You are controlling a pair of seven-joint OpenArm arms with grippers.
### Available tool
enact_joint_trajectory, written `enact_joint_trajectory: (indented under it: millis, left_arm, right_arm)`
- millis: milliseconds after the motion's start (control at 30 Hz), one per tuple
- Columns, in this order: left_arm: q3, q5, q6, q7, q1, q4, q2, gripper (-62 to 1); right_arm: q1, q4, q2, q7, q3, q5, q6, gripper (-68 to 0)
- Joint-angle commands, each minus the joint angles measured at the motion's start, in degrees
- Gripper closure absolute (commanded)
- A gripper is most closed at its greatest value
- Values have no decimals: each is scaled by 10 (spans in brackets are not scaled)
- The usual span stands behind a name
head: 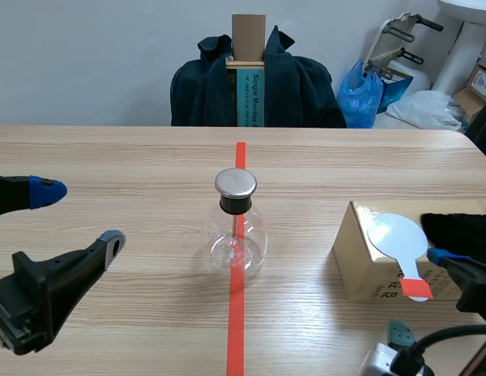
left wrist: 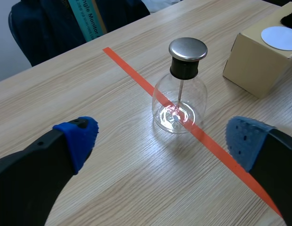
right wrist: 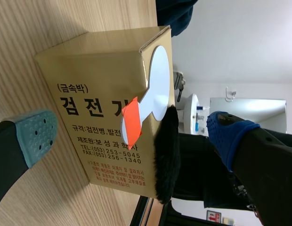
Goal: Do the electroscope experiment.
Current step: 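Pick up the white charging plate, then bring the plate to the electroscope and point at the metal foil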
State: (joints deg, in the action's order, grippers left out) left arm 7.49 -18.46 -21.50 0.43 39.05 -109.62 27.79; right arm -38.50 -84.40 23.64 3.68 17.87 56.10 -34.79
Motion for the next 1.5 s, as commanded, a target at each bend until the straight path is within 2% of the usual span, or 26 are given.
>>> enact_joint_trajectory:
  millis: [0,100,267,333,533,700,767,900,967,1033,1167,1267,1367,1467]
  left_arm:
    - [-4,-5,-1,-8,-2,-7,-3,-438]
    - [-4,-5,-1,-7,-2,-7,-3,-292]
    - [-4,-5,-1,-5,-2,-7,-3,-115]
    - [-4,-1,-1,-1,-2,-7,-3,-31]
    - [-2,25,0,7,3,-7,-3,-27]
    - [12,29,0,-4,16,-3,-3,-32]
    - [19,33,-1,-20,22,6,-3,-32]
    - [29,41,-3,-42,22,35,-3,-32]
    - [29,51,-3,-58,22,53,-3,-32]
    - [29,62,-7,-83,22,75,-3,-32]
    - [29,77,-22,-144,22,121,-3,-32]
    - [28,93,-36,-189,19,152,-3,-40]
    - [27,102,-53,-223,17,177,-3,-40]
    - [23,105,-73,-247,7,196,-3,-40]
  right_arm:
    - [19,2,12,-5,-2,-1,-8,-679]
    - [35,10,13,-17,4,7,-14,-679]
    - [44,19,20,-24,9,14,-45,-679]
    - [47,19,23,-29,9,14,-48,-679]
    - [52,20,24,-32,10,14,-48,-679]
    - [57,20,26,-32,10,26,-47,-668]
    - [57,20,26,-25,10,33,-46,-591]
    - [57,20,26,-14,10,44,-46,-337]
    - [57,20,26,-14,10,44,-47,-253]
    - [57,20,27,-14,10,44,-47,-224]
    - [56,20,27,-17,10,44,-47,-218]
    - [56,20,27,-23,10,44,-47,-134]
    - [56,20,27,-30,10,44,-47,-2]
    - [57,20,27,-33,10,44,-46,-8]
